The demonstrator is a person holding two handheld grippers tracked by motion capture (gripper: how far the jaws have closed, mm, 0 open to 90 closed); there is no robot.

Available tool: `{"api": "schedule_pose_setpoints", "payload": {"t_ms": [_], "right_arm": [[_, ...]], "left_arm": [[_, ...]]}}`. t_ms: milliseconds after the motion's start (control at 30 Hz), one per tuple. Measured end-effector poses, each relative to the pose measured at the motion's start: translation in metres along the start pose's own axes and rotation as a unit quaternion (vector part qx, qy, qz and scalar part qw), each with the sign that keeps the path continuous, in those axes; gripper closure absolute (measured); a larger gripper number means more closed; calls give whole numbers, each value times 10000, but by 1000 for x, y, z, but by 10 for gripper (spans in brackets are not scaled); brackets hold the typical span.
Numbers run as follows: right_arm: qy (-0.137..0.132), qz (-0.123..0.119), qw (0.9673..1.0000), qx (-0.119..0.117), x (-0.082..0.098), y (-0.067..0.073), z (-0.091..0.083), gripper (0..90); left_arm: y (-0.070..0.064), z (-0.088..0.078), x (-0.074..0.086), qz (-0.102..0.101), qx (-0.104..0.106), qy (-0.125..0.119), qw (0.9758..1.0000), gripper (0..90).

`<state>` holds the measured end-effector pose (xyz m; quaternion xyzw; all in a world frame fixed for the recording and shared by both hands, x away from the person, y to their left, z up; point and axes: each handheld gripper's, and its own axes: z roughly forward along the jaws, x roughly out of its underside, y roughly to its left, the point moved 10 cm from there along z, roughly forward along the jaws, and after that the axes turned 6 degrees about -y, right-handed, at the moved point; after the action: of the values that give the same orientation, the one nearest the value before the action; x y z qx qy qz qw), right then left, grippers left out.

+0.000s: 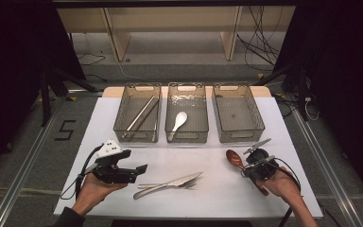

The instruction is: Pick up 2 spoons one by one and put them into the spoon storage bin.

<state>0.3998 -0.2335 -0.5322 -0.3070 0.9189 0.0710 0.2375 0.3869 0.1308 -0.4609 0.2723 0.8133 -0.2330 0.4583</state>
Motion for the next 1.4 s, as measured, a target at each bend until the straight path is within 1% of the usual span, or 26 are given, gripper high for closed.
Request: {"api": "schedule_pose_setpoints", "payload": {"t_ms": [100, 167, 300, 367, 500, 633, 667, 867, 1133, 1300, 1400], "right_arm": [[-246, -7, 9997, -31, -9, 2, -8, 822], [-430, 3, 9991, -67, -17, 4, -13, 823], [-709, 9, 9974, -141, -33, 7, -22, 822], [-827, 23, 9964, -164, -42, 7, -24, 822], [-967, -11, 9952, -176, -61, 9, -25, 822], [-1058, -14, 9941, -239, -80, 14, -23, 822], [-1093, -40, 9937, -254, -85, 14, -23, 822], [-1227, -4, 9921, -278, -113, 16, -18, 822], [-1367, -91, 9901, -303, -146, 24, -17, 821], [-1391, -43, 9898, -289, -163, 25, -12, 821], [-1411, 21, 9894, -339, -174, 25, -10, 821]], "left_arm": [[0, 0, 0, -4, -2, -12, 10000, 169], [-2, 0, -1, 4, 20, -39, 10000, 169], [-3, 0, -1, 28, 45, -47, 10000, 169], [-3, 0, -1, 21, 47, -65, 10000, 168], [-3, 0, -2, 20, 52, -84, 9999, 168], [-3, 1, -1, 21, 69, -87, 9999, 168], [-4, 1, -1, 21, 75, -94, 9999, 168], [-3, 1, -1, 33, 78, -73, 9999, 167], [-4, 2, 0, 61, 104, -31, 9999, 167], [-5, 2, 0, 55, 107, -39, 9999, 167], [-4, 2, 0, 77, 112, -33, 9999, 167]]}}
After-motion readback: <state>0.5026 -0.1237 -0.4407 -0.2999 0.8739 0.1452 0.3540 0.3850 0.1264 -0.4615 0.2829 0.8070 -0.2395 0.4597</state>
